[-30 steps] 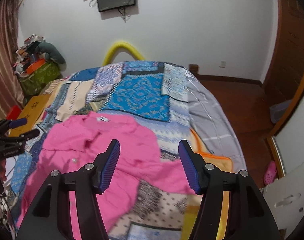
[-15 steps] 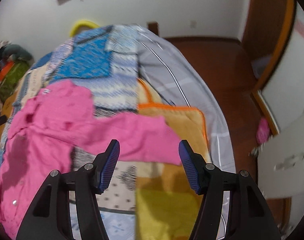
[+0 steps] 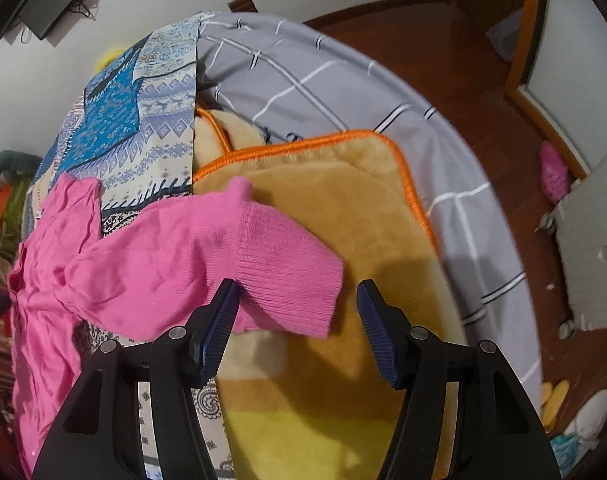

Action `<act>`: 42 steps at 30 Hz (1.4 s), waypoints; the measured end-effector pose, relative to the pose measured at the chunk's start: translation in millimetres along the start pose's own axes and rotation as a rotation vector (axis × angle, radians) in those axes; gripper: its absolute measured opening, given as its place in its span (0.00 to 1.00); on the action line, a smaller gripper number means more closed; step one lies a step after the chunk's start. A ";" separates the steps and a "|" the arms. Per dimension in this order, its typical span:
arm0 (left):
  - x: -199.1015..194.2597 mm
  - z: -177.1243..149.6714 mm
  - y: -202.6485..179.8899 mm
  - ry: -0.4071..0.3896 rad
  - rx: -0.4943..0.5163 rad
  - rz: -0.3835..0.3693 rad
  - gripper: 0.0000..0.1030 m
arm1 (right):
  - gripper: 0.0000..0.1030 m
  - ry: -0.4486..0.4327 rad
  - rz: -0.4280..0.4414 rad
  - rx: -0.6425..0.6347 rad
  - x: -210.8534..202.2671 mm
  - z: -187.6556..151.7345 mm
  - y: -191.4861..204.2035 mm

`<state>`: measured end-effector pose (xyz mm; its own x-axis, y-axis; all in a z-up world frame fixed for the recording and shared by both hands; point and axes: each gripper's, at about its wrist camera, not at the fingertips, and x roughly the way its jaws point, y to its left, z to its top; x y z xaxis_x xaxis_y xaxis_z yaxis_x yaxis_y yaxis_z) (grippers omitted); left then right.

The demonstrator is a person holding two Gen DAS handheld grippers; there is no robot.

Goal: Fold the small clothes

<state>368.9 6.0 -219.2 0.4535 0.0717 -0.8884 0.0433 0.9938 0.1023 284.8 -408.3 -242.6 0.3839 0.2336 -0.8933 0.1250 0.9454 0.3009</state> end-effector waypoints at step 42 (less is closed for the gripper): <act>-70.8 -6.2 28.6 -0.108 -0.033 -0.010 0.71 | 0.39 -0.145 0.010 -0.114 -85.0 11.8 60.1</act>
<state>332.5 29.9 -156.2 0.5469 0.0536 -0.8355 0.0201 0.9968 0.0771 270.5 -374.1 -144.7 0.5139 0.2154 -0.8304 0.0192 0.9648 0.2622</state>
